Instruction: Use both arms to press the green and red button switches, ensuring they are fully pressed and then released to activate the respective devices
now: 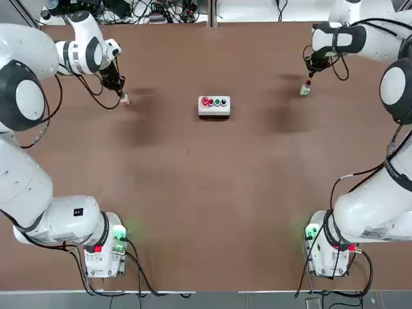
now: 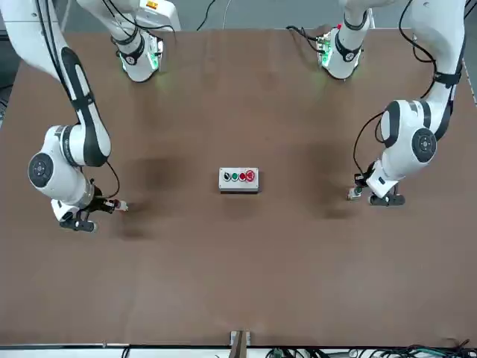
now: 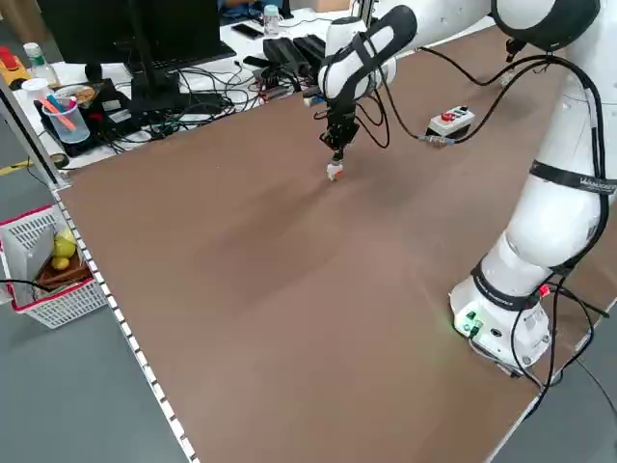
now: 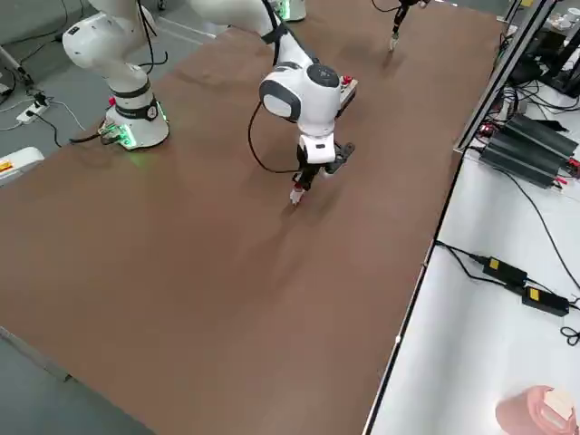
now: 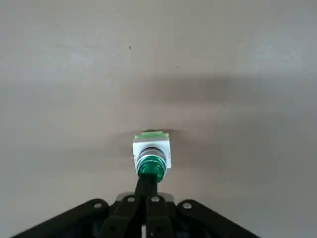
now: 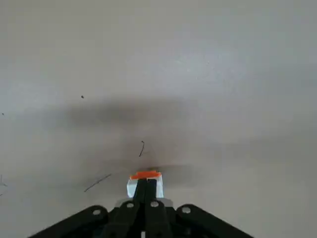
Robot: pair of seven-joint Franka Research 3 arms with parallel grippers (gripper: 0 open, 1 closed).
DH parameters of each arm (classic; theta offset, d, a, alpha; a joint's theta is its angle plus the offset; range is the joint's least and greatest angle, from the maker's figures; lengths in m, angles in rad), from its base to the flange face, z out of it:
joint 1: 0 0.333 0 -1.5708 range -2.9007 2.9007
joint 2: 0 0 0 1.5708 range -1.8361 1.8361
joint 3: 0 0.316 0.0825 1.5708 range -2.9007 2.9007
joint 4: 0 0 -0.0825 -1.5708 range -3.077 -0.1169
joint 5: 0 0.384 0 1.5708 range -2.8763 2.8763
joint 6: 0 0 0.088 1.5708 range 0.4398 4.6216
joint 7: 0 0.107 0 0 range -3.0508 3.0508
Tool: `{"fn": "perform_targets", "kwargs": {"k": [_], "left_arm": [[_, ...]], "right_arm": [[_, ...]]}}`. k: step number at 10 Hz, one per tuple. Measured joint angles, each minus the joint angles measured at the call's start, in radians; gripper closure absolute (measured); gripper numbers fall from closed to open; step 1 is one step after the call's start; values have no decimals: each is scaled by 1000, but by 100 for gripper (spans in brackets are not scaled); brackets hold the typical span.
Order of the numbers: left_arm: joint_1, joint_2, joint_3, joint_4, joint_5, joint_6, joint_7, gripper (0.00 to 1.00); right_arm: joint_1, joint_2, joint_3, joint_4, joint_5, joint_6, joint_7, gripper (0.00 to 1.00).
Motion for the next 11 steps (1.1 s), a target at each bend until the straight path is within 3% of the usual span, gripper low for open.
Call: {"fn": "perform_targets", "kwargs": {"k": [11], "left_arm": [[0,6,0,-3,0,38,0,99]], "right_arm": [[-4,18,-1,13,-1,13,0,99]]}}
